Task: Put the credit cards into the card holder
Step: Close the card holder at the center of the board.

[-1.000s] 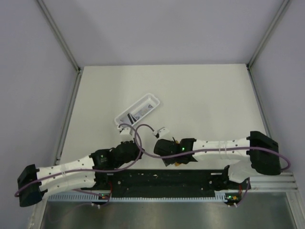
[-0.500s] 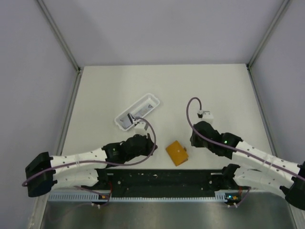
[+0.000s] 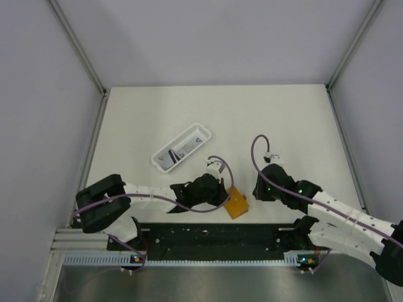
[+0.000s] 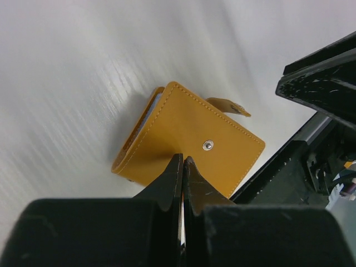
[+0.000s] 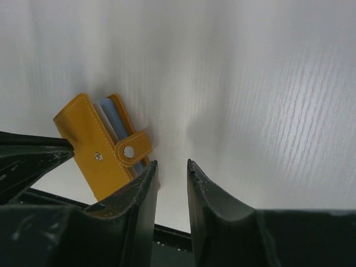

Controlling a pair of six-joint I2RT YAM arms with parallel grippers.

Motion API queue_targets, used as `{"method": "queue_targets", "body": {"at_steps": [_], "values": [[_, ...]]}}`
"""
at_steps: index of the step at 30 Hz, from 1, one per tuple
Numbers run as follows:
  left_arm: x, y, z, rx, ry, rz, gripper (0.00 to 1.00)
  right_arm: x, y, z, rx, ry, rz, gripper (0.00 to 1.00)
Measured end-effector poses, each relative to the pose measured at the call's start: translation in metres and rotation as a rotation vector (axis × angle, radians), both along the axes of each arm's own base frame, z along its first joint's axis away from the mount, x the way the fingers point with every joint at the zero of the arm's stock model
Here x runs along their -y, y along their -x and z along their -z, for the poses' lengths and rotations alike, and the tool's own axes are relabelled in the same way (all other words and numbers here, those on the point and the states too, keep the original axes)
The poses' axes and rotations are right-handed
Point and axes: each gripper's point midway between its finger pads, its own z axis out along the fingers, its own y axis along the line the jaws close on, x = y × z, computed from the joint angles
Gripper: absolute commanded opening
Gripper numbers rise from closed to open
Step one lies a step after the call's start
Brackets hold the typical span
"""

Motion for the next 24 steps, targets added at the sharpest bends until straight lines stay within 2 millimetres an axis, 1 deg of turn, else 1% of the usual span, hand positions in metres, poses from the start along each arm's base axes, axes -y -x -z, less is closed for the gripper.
{"method": "queue_targets", "body": {"at_steps": [3,6,10,14,19,24], "values": [[0.004,0.004,0.015,-0.030,-0.011,0.018,0.00,-0.005,-0.002,-0.001,0.005,-0.024,-0.015,0.28],[0.009,0.006,0.022,-0.051,-0.005,0.027,0.00,-0.011,-0.005,-0.004,0.015,-0.052,-0.029,0.26],[0.014,0.007,0.021,-0.059,0.018,0.035,0.00,-0.016,-0.004,0.001,0.002,-0.074,-0.049,0.24],[0.014,0.007,0.022,-0.063,0.026,0.031,0.00,-0.019,-0.003,0.007,-0.020,-0.080,-0.065,0.23],[0.013,0.008,0.023,-0.070,0.033,0.024,0.00,-0.028,-0.008,0.008,-0.015,-0.113,-0.087,0.23],[0.013,0.008,0.023,-0.071,0.037,0.022,0.00,-0.037,-0.005,0.012,-0.021,-0.147,-0.136,0.21]]}}
